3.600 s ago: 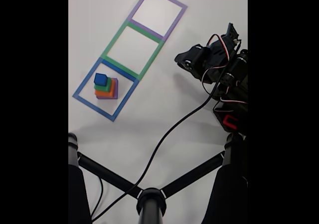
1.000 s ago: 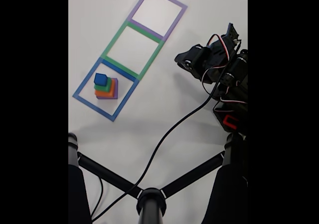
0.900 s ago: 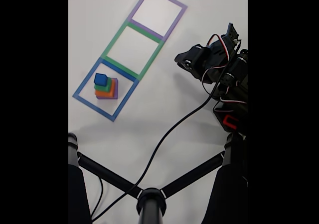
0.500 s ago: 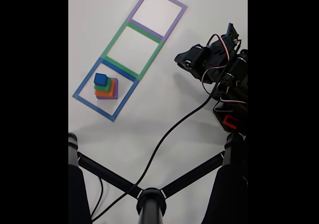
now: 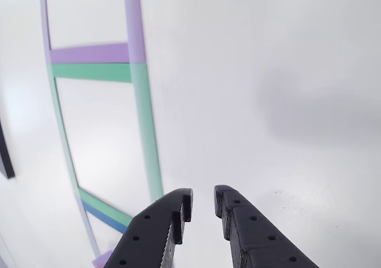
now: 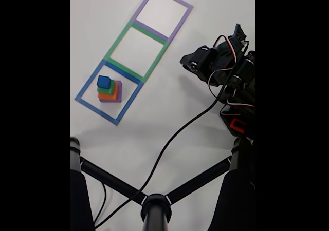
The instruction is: Tower of hanoi
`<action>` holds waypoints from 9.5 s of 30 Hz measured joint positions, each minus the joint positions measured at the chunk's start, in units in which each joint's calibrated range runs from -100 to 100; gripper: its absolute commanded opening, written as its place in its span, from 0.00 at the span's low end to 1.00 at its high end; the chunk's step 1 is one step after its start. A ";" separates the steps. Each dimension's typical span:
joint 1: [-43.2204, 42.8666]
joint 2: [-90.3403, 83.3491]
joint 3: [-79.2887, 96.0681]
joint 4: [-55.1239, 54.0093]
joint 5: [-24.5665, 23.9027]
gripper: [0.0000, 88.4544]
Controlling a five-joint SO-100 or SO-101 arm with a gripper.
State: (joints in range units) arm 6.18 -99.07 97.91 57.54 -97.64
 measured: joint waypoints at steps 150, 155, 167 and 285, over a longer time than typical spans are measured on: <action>0.00 0.00 0.00 0.00 0.00 0.00; 0.00 0.00 0.00 0.00 0.00 0.00; 0.00 0.00 0.00 0.00 0.00 0.00; 0.25 1.10 -3.05 -0.96 13.79 0.00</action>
State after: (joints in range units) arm 6.43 -97.97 94.87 56.58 -83.84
